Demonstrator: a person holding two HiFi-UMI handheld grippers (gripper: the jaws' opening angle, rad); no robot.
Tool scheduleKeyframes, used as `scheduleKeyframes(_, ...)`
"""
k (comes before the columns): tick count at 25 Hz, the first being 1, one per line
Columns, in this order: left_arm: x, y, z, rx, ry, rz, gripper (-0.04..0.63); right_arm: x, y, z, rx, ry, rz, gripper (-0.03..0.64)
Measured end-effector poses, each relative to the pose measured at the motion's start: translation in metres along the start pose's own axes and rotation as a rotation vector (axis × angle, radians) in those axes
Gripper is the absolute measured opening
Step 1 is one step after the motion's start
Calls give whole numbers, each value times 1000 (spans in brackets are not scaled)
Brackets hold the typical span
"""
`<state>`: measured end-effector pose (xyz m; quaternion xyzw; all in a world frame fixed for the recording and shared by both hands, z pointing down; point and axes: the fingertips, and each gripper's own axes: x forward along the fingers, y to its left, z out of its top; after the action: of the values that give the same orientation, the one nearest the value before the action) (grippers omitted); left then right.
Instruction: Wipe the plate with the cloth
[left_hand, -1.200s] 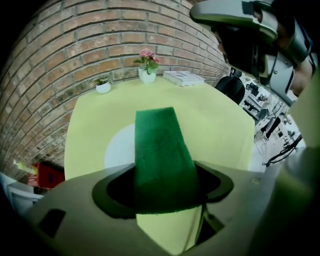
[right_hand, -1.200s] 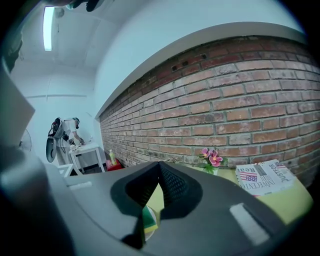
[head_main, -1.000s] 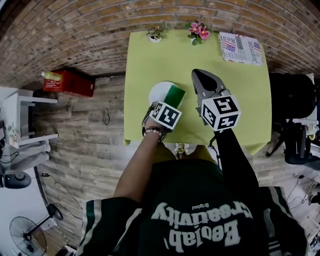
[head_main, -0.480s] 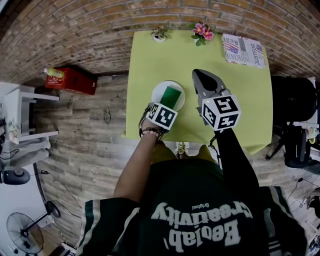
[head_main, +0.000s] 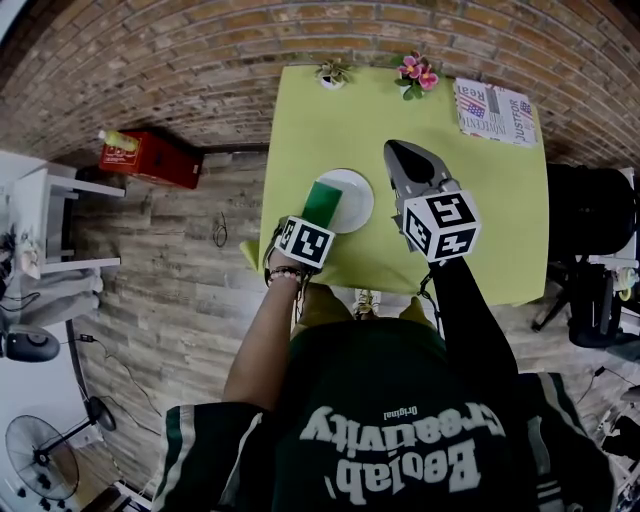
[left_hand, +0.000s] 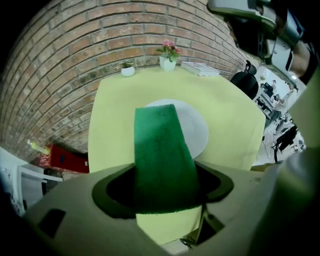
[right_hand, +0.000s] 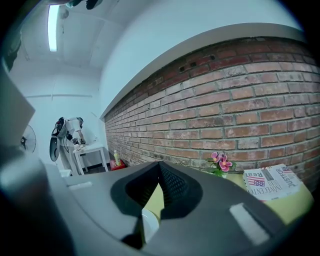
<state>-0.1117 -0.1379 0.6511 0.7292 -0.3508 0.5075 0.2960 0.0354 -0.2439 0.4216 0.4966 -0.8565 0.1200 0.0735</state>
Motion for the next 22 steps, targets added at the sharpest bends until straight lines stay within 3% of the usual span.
scheduleKeyframes(6,-12,24,-11,-33,6,64,350,0,3,3,-7,-5,5,14)
scheduleKeyframes(11,-13,16,-9,-37,-11,36,350,-1,4,5,-9,-8,4,14)
scheduleKeyframes(22,-13,-47,27,113,-50,-63,350,-10,-3,3,-12,-1,-13,14)
